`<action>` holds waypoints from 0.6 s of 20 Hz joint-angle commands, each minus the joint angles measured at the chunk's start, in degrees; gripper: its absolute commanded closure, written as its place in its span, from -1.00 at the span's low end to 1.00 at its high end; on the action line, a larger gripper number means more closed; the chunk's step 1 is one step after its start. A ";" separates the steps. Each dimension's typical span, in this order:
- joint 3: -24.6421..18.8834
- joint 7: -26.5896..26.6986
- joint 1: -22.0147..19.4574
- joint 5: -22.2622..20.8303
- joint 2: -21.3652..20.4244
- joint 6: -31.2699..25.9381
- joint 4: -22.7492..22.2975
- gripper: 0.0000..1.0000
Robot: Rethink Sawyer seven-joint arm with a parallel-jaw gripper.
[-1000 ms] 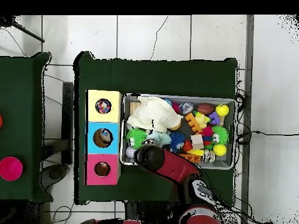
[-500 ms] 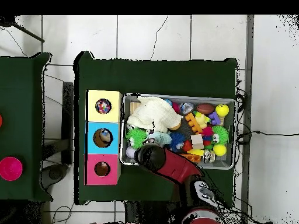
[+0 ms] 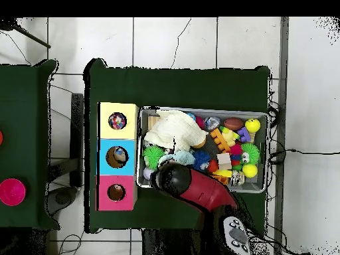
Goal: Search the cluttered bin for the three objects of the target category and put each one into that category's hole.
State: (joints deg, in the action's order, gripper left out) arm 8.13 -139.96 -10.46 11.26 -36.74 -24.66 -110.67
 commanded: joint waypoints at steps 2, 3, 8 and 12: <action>3.57 -9.63 5.78 0.26 -6.70 -11.05 2.19 -1.00; 3.73 -9.43 5.76 0.36 -6.59 -11.35 2.47 -1.00; 2.96 -7.18 3.95 1.00 -5.27 -9.49 2.43 -1.00; 2.58 -6.85 3.56 0.88 -3.97 -7.34 2.54 -1.00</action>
State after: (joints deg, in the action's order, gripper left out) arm 11.56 -139.96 -5.23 11.22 -42.79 -31.11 -110.60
